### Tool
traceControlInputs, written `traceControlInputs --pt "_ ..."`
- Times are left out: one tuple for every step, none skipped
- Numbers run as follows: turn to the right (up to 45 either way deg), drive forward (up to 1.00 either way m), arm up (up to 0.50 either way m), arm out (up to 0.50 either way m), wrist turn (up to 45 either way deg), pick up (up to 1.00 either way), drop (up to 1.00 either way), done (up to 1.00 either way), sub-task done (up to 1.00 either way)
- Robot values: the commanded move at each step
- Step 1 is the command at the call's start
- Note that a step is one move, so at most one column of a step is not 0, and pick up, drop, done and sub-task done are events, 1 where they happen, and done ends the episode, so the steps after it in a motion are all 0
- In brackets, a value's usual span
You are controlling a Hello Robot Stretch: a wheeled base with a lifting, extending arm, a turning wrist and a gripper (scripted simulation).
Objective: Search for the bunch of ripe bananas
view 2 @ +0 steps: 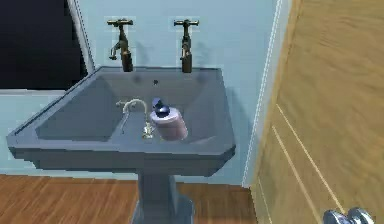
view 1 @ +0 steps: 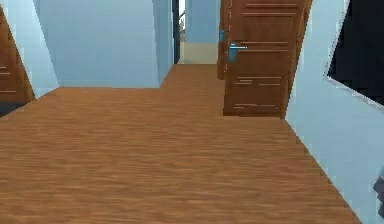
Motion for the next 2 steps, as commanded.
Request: traceControlInputs --pt "0.0 1.0 0.0 0.0 0.0 0.0 0.0 0.0 0.0" --pt "0.0 1.0 0.0 0.0 0.0 0.0 0.0 0.0 0.0"
